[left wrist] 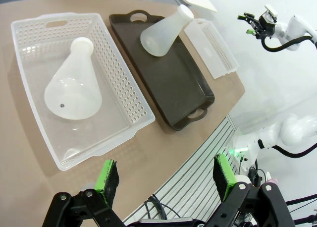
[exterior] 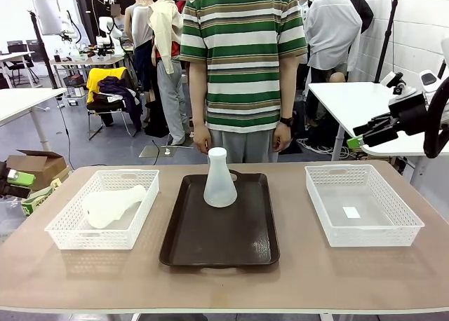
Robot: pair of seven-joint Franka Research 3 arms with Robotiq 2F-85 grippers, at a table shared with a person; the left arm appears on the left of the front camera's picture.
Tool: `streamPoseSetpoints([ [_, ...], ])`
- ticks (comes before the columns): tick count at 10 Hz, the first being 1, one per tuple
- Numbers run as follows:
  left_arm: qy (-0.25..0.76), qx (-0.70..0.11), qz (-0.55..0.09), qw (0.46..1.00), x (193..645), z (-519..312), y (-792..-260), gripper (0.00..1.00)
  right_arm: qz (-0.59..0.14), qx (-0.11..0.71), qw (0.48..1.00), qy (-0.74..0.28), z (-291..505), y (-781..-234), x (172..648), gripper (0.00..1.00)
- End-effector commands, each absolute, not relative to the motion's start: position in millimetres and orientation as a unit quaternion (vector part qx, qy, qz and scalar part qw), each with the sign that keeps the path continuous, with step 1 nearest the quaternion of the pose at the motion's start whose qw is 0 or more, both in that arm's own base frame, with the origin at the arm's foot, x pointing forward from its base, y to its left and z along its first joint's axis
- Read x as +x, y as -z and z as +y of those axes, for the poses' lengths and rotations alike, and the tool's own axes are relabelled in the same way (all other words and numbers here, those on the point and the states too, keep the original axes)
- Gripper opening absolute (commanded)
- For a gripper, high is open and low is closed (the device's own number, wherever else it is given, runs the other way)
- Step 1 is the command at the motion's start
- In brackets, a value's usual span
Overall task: Prepare the laboratory tools.
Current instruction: Pick up the Big flask that the person points to.
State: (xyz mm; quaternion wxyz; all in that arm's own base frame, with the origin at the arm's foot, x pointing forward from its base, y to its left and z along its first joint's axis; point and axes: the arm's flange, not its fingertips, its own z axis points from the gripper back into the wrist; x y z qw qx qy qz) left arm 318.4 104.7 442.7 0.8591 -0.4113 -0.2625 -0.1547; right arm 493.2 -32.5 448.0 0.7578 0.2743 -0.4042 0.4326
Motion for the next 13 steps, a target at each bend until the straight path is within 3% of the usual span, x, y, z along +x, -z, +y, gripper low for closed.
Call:
streamPoseSetpoints([
  [1,0.162,-0.418,-0.274,0.851,319.7,106.2,-441.3,1.00,-0.394,0.290,0.755,-0.437,-31.8,-448.9,494.2,1.00],
  [13,0.162,-0.418,-0.274,0.851,319.7,106.2,-441.3,1.00,-0.404,0.274,0.758,-0.433,-32.5,-448.0,493.2,1.00],
])
